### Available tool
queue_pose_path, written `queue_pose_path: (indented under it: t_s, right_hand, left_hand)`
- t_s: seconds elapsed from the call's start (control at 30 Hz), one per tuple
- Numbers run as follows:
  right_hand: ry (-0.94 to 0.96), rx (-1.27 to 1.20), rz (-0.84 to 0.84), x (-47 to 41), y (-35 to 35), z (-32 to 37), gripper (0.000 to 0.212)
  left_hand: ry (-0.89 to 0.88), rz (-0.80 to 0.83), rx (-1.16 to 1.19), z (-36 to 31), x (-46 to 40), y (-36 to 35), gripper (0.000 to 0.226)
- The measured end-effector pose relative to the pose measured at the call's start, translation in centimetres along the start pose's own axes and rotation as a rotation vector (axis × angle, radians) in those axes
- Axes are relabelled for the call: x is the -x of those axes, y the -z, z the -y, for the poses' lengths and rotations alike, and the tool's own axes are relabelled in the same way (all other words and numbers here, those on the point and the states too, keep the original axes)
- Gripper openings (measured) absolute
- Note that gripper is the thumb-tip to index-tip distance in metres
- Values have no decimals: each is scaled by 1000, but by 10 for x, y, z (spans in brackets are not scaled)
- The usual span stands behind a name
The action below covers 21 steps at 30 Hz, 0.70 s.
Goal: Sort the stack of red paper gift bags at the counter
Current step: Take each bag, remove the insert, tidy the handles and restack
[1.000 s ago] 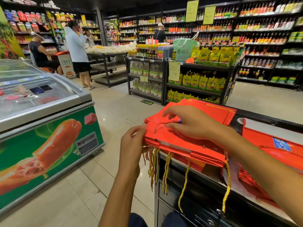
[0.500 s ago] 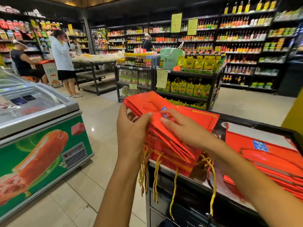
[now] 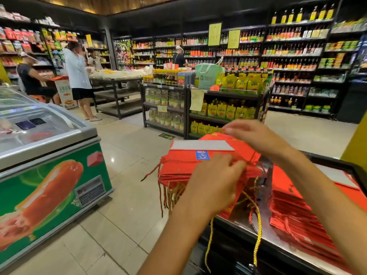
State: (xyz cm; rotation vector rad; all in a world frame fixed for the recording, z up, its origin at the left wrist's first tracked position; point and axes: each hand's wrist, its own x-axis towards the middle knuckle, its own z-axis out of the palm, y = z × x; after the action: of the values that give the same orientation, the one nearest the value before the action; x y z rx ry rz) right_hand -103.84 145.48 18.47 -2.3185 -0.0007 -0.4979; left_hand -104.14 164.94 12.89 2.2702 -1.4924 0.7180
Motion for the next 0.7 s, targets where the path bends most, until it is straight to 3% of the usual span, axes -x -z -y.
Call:
queue_pose_path:
  t_s: [0.07,0.13,0.2,0.37,0.5,0.7]
  right_hand:
    - [15,153,248,1,-19,-2,27]
    - [3,228,374,3,-37,-2,35]
    - [-7,237,404,4,-46,-3,34]
    - [32,307,398,0,-47,-5,30]
    - [157,429,395,-16,-60,7,32]
    - [307,432,431,-41,-114,42,33]
  left_hand:
    - [-21,37,-16,-1,6,-16,30]
    - [-6,30,8,0,14,-23,36]
    - [19,-31,64,3,25,-19,42]
    - [206,-295,14,38,73,-1,25]
    - [448,-312,185,65,105,1,27]
    - [473,-439,294,65,113,-6,17]
